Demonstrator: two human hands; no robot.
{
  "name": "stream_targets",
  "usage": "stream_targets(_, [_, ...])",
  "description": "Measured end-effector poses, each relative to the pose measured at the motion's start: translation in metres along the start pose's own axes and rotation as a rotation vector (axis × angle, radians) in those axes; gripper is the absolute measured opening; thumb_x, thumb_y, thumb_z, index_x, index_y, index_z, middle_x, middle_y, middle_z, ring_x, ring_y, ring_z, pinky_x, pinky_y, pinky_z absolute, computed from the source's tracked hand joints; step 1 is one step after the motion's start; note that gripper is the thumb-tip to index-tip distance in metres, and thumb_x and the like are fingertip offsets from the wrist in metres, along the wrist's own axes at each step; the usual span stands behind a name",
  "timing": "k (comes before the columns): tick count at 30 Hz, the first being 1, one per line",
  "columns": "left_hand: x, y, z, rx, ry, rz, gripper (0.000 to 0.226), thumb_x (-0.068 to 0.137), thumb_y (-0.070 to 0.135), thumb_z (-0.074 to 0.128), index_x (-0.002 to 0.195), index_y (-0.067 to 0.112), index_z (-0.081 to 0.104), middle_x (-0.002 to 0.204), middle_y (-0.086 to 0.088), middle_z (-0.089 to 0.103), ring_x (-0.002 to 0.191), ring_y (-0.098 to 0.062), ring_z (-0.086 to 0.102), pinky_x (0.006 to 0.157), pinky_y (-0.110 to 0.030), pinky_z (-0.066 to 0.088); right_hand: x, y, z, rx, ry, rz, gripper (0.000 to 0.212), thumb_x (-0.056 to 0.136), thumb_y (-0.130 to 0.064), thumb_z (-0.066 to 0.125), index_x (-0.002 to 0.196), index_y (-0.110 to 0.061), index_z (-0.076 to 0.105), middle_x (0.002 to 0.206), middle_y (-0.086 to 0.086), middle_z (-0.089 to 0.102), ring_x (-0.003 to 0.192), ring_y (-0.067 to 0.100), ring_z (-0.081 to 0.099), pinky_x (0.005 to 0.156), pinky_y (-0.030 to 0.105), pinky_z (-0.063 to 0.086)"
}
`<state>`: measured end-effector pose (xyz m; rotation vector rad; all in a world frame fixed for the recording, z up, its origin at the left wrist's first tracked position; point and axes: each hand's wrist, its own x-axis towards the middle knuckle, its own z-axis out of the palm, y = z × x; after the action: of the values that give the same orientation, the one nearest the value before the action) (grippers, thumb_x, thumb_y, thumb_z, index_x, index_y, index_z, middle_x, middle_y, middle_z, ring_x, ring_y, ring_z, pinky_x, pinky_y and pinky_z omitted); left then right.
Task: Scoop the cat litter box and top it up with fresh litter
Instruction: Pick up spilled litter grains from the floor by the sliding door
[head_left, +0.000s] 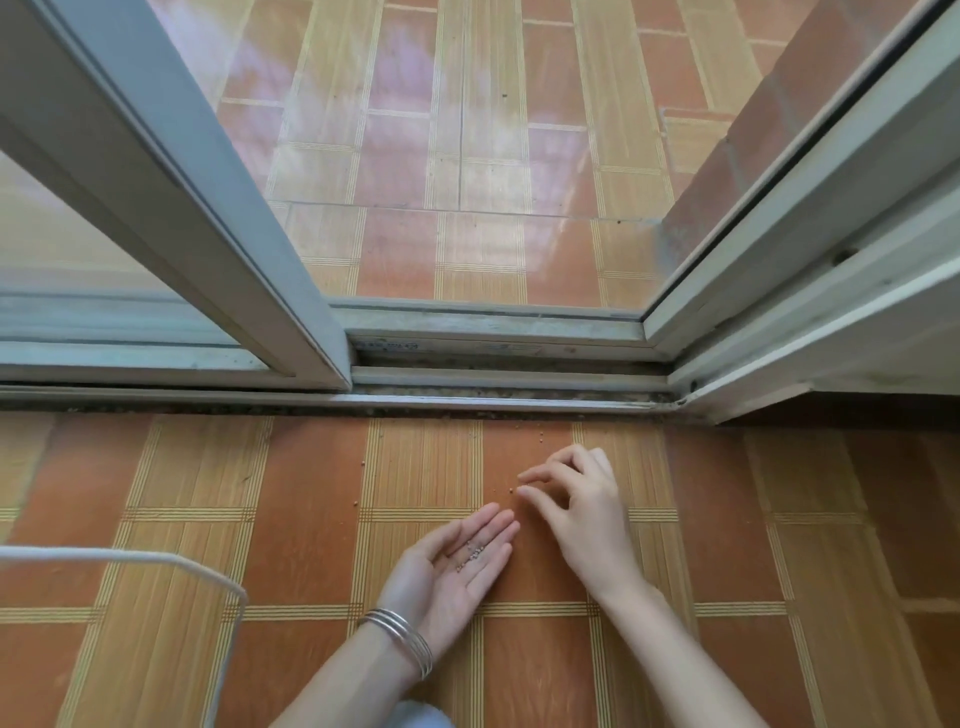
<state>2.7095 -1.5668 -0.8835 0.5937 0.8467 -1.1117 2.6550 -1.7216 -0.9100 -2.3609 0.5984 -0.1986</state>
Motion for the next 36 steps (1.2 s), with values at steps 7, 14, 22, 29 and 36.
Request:
stream_targets(7, [-0.004, 0.013, -0.009, -0.022, 0.024, 0.053, 0.034, 0.095, 0.009, 0.036, 0.105, -0.013, 0.059, 0.108, -0.027, 0.065, 0.083, -0.033, 0.07, 0.075, -0.045, 0.052, -0.001, -0.006, 0.01, -0.231, -0.017, -0.135, 0.01, 0.077, -0.024, 0.074, 0.08, -0.022, 0.065, 0.079, -0.01, 0.054, 0.078, 0.011, 0.047, 0.068, 0.028, 0.042])
stream_targets(14, [0.003, 0.013, 0.005, -0.038, 0.0, 0.046, 0.032, 0.096, 0.009, 0.036, 0.107, -0.012, 0.058, 0.107, -0.028, 0.065, 0.084, -0.033, 0.07, 0.075, -0.046, 0.052, -0.003, -0.019, -0.002, 0.143, -0.13, -0.13, 0.021, 0.081, -0.043, 0.057, 0.081, -0.027, 0.07, 0.082, -0.016, 0.056, 0.087, 0.004, 0.044, 0.08, 0.016, 0.036])
stream_targets(22, [0.015, 0.02, 0.024, -0.038, -0.013, 0.044, 0.033, 0.097, 0.01, 0.036, 0.108, -0.011, 0.059, 0.11, -0.026, 0.065, 0.106, -0.034, 0.059, 0.086, -0.045, 0.052, 0.014, 0.011, -0.007, -0.006, 0.175, 0.186, 0.005, 0.075, -0.018, 0.074, 0.078, -0.021, 0.071, 0.079, -0.007, 0.057, 0.083, 0.01, 0.045, 0.076, 0.009, 0.03])
stream_targets(29, [0.019, 0.026, 0.022, -0.052, -0.014, 0.058, 0.034, 0.097, 0.011, 0.035, 0.106, -0.01, 0.06, 0.106, -0.024, 0.067, 0.106, -0.034, 0.059, 0.078, -0.045, 0.052, 0.021, 0.007, -0.001, -0.187, 0.194, 0.118, 0.006, 0.076, -0.021, 0.074, 0.076, -0.019, 0.068, 0.078, -0.008, 0.058, 0.08, 0.011, 0.046, 0.069, 0.023, 0.036])
stream_targets(36, [0.023, 0.023, 0.027, -0.029, -0.015, 0.066, 0.033, 0.097, 0.011, 0.035, 0.108, -0.009, 0.059, 0.107, -0.025, 0.066, 0.106, -0.033, 0.06, 0.079, -0.044, 0.052, 0.019, 0.0, 0.003, -0.113, 0.102, 0.061, 0.004, 0.084, -0.019, 0.065, 0.08, -0.019, 0.064, 0.08, -0.008, 0.058, 0.08, 0.011, 0.047, 0.072, 0.027, 0.042])
